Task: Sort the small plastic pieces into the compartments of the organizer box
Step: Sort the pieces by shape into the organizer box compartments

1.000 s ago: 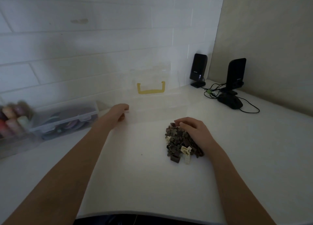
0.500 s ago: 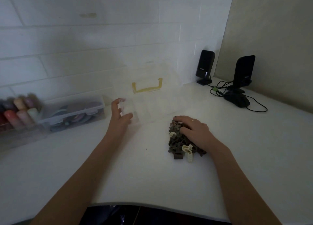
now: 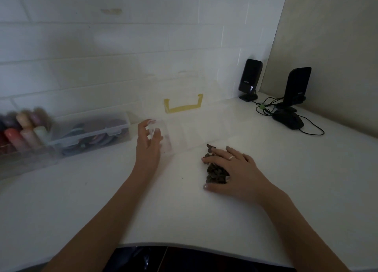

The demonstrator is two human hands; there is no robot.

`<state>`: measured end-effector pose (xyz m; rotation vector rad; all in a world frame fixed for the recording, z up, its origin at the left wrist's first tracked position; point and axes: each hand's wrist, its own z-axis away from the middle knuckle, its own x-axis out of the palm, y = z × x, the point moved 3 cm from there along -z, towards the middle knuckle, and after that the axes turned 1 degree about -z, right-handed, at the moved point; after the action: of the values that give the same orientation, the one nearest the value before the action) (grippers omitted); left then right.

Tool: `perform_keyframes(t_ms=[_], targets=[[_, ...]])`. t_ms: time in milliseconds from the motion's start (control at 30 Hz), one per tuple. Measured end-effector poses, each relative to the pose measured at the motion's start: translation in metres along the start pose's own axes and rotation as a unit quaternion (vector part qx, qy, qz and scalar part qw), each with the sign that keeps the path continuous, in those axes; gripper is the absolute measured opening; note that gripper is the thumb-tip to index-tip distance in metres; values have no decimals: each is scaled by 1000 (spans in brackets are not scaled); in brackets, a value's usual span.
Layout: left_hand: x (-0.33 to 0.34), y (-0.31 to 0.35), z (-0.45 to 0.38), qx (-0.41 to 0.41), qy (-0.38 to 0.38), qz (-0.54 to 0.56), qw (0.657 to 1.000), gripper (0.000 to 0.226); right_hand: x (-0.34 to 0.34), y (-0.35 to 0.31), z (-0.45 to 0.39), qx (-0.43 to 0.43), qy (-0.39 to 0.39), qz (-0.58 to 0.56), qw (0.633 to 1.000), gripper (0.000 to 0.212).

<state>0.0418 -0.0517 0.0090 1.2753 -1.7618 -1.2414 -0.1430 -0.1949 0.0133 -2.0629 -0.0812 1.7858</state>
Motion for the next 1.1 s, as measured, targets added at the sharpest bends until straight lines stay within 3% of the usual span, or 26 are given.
perform_keyframes(t_ms=[100, 267, 500, 700, 1000, 1100], targets=[[-1, 2, 3, 31, -2, -31, 999, 18, -3, 2, -6, -12, 72, -11, 997, 38], [-2, 3, 3, 46, 2, -55, 997, 17, -7, 11, -7, -24, 117, -92, 989, 23], [-5, -3, 0, 70, 19, -94, 993, 19, -26, 11, -27, 58, 140, 8, 988, 29], [-6, -2, -3, 52, 7, -77, 996, 18, -19, -1, -53, 130, 85, 118, 981, 31], [-5, 0, -7, -11, 10, -11, 1000, 12, -25, -13, -53, 132, 161, 105, 972, 14], [-2, 2, -6, -35, 13, 32, 999, 14, -35, -16, -45, 102, 218, 28, 970, 13]])
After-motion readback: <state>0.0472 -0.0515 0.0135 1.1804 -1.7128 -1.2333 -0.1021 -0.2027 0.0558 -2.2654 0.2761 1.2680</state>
